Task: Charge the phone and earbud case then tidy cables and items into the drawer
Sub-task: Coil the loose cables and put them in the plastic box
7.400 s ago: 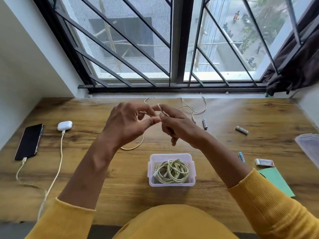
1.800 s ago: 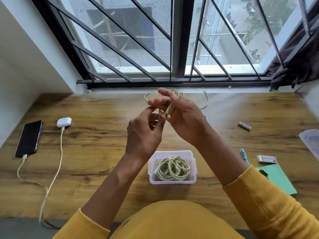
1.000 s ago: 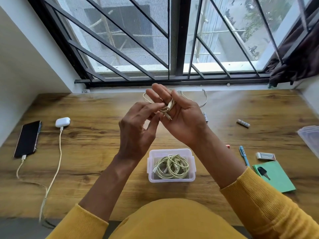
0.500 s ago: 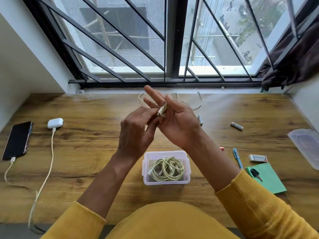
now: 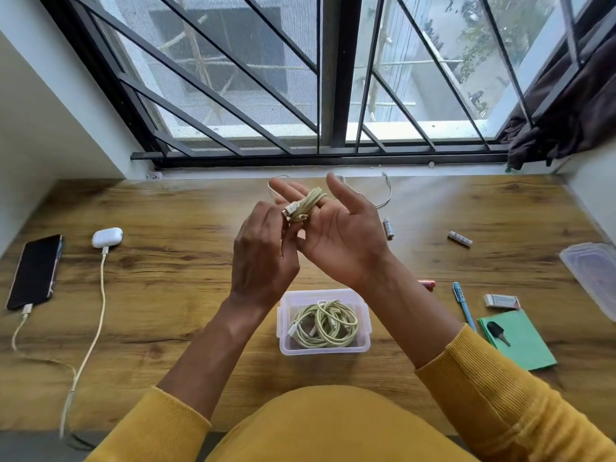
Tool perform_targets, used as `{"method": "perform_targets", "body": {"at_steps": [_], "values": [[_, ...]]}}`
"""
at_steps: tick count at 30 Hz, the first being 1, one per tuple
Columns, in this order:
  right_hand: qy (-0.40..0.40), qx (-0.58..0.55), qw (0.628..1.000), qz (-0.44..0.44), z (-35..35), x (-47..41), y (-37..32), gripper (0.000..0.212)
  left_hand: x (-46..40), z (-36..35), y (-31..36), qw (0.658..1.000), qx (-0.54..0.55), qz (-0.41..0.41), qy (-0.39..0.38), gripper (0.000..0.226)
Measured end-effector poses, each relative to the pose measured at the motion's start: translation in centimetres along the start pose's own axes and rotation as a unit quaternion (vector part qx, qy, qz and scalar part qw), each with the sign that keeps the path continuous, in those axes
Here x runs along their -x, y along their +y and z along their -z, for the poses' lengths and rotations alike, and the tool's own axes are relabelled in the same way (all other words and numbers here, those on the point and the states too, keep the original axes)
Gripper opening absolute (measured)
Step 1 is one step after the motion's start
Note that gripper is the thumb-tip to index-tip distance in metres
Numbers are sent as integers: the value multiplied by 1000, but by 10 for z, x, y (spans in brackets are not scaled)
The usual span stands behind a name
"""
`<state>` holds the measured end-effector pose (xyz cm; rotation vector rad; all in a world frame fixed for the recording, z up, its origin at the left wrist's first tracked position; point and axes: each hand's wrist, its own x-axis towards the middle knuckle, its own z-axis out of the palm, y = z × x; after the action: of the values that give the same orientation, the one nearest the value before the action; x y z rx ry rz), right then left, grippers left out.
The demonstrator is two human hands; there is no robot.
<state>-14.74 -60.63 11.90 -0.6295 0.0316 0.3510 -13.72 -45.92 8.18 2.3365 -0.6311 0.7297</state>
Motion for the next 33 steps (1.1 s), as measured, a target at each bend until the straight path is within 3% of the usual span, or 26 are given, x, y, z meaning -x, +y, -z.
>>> {"method": "perform_targets", "body": {"at_steps": [7,10,14,20,24,26,30,33], "values": [[9,-34,999,-10,5,1,6,67,-9,3,-12,999,-24,43,16,10],[9,-14,1000,-21,2,-2,8,49,-10,2,-13,996,-19,83,28,9],[-19,64,997,-30,-5,-3,12,28,-7,-3,-13,989,-21,141,28,12],[-58,286,957,1,-7,-4,22,33,-9,-1,-10,975,-19,223,16,18],[-95,295,950,-19,-9,8,18,37,-11,4,-28,962,-33,271,-14,15],[-37,325,945,6,-9,11,17,32,-13,9,-34,960,-44,278,-16,16],[167,351,921,33,5,5,20,23,-14,19,-41,954,-22,299,-4,21],[173,359,915,-59,12,7,22,34,-14,27,-38,952,35,305,10,28]]}}
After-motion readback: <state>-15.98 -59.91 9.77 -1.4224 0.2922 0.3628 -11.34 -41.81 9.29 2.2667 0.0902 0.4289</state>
